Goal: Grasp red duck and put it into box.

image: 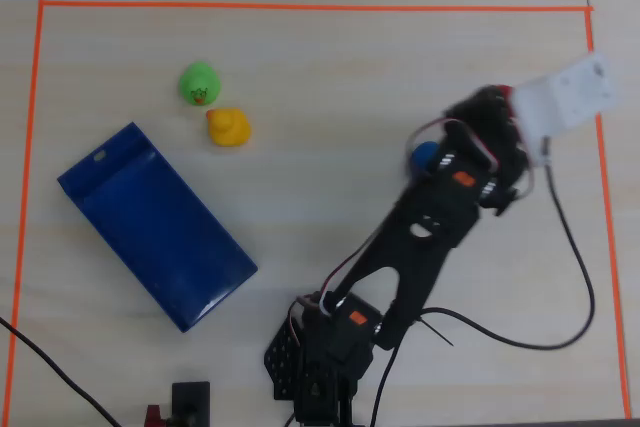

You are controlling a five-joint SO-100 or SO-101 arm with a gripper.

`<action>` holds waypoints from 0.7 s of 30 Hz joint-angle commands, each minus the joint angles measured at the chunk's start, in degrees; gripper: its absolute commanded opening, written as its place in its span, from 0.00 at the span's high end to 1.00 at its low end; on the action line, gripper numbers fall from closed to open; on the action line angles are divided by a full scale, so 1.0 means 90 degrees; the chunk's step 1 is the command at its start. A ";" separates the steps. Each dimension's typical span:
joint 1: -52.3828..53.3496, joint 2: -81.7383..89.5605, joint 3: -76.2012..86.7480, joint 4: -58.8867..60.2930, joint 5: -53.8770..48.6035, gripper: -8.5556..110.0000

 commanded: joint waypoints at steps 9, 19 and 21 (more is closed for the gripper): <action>-0.5967 0.1621 0.1270 0.1201 0.2314 0.93; -0.8594 0.1562 0.3232 0.0605 0.3057 0.93; -0.8730 0.1543 0.3271 0.0703 0.3037 0.93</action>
